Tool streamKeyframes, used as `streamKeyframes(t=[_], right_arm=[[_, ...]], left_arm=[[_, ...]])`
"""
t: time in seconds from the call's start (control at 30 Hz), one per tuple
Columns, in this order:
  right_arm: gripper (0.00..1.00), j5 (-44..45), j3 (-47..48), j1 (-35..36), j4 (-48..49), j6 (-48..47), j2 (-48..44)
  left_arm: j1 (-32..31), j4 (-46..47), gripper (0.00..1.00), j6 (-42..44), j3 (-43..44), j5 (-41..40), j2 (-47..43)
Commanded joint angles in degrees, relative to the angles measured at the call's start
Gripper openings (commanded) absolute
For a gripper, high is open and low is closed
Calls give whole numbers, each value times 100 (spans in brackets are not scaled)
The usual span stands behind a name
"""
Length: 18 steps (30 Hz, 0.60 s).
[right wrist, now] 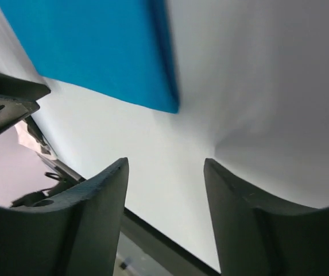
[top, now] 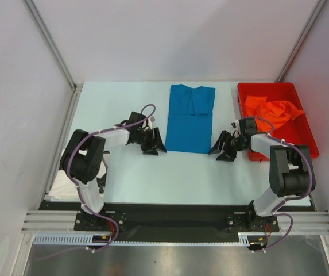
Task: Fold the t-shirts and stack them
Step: Fold the tshirt
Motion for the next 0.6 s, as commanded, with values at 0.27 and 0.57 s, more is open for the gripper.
streamKeyframes(t=[0.27, 0.57], right_arm=[[61, 464, -514, 69, 1227, 1324, 416], [45, 543, -567, 69, 1535, 1676, 760]], left_arm=[[-15, -89, 44, -735, 582, -466, 924], [-15, -283, 32, -982, 608, -615, 1153]])
